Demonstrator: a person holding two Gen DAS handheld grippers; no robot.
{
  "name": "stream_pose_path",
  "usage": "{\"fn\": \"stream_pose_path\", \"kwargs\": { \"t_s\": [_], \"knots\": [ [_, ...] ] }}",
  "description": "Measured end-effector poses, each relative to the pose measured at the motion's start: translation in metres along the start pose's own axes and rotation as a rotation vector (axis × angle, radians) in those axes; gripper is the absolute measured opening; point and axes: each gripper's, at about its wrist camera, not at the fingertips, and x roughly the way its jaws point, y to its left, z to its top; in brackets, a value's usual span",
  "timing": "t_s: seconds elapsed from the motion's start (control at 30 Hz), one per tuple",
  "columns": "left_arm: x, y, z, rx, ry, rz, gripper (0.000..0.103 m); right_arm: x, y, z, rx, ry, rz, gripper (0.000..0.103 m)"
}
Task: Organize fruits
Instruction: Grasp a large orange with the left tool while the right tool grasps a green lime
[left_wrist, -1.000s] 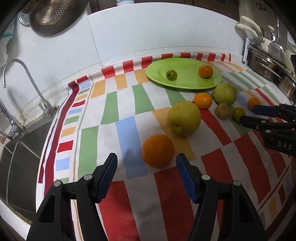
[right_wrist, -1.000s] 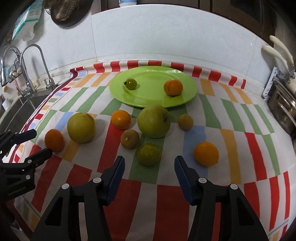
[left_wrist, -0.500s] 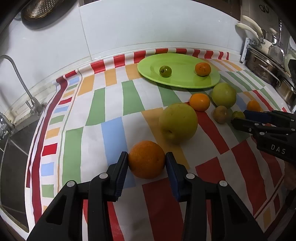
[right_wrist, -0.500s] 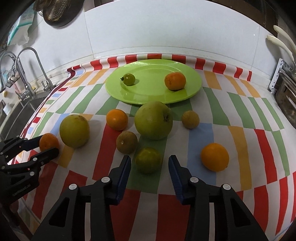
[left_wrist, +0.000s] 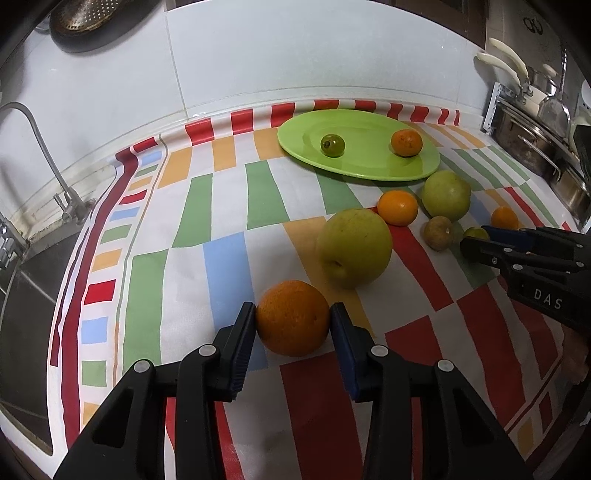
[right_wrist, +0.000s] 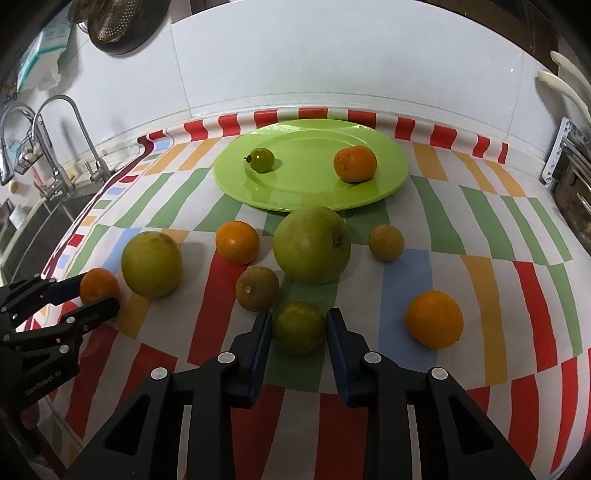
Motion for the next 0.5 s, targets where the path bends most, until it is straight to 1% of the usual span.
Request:
{"fn": "stream_pose_path", "kwargs": {
  "t_s": [0.27, 0.43, 0.5],
  "knots": [
    [-0.019, -0.007, 0.005, -0.032, -0.047, -0.018, 0.041, -0.019, 0.001, 0.001, -0.002, -0.03, 0.019, 0.031],
    [-0.032, -0.012, 0.015, -0.018, -0.084, -0.022, 0.041, -0.033, 0.0, 0.008, -0.01, -0.058, 0.038, 0.031],
    [-0.038, -0.014, 0.021, -0.003, -0.11, -0.025, 0.041, -0.038, -0.001, 0.011, -0.012, -0.071, 0.044, 0.031]
  ]
}}
